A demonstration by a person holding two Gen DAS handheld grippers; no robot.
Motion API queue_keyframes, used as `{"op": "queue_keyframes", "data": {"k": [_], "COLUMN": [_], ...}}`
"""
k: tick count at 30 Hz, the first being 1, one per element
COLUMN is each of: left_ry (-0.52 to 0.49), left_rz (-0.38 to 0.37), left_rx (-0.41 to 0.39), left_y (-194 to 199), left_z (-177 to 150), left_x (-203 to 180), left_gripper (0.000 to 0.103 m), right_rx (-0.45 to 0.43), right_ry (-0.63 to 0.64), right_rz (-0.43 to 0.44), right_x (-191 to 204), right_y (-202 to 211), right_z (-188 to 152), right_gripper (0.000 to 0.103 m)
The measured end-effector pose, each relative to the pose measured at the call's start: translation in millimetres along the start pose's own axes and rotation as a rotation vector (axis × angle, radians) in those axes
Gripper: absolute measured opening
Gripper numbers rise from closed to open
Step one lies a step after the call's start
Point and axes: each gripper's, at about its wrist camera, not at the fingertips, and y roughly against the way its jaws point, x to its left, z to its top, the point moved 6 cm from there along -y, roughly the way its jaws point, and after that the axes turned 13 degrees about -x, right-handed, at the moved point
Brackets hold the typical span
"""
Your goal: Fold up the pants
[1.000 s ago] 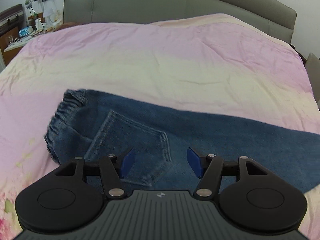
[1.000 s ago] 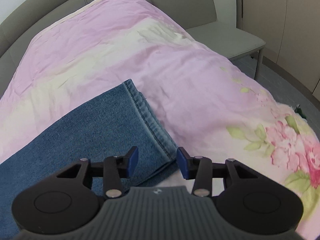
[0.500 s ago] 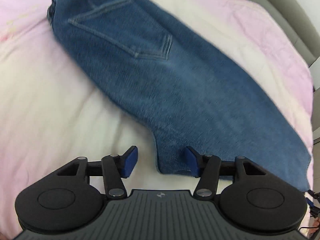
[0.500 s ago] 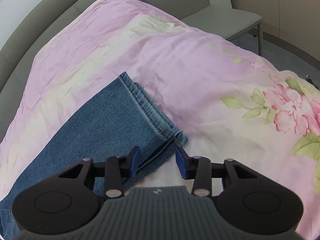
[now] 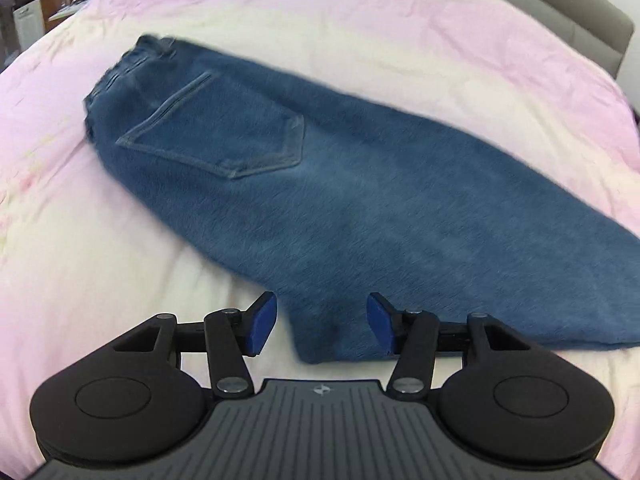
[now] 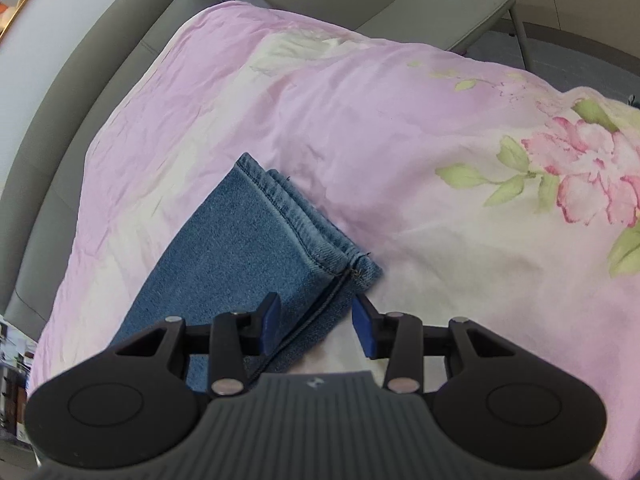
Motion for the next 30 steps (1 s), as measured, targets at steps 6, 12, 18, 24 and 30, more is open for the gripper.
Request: {"op": "queue_keyframes", "data": {"k": [6,12,18,24,30], "left_ry": [-0.078,-0.192,-0.407,-0.57,-0.605], "left_rz": [-0.154,-0.299,-0.485,-0.592,-0.595], "left_rx": [0.02,0.045,0.101,0.117,0.16], "left_y": [-15.0,-35.2,-46.2,-52.0,-71.9], "left_z": [14.0,6.7,-20.6,-52.5,-87.2], "left_x": [-74.7,-162.5,-259.0,-317.6,-321.8], "left_gripper": [0.059,0.058,0.041,0.033,0.026], "right_rx": [0.029,0.005,-0.017,-0.036,-0.064], "right_ry": [-0.129,-0.201,-0.119,-0.016,0.078], "right_rz": [-0.026,0.001,0.021,0.067,0.11], "right_x": [-19.8,-32.8,-26.2,-4.4,23.3], "right_y": [-20.8,-34.1,-32.6,-17.3,3.0], "right_z": [-5.0,-9.8,-10.1,6.9,19.6], "right_gripper": [0.037,0.038,0.025,0.011,0.01]}}
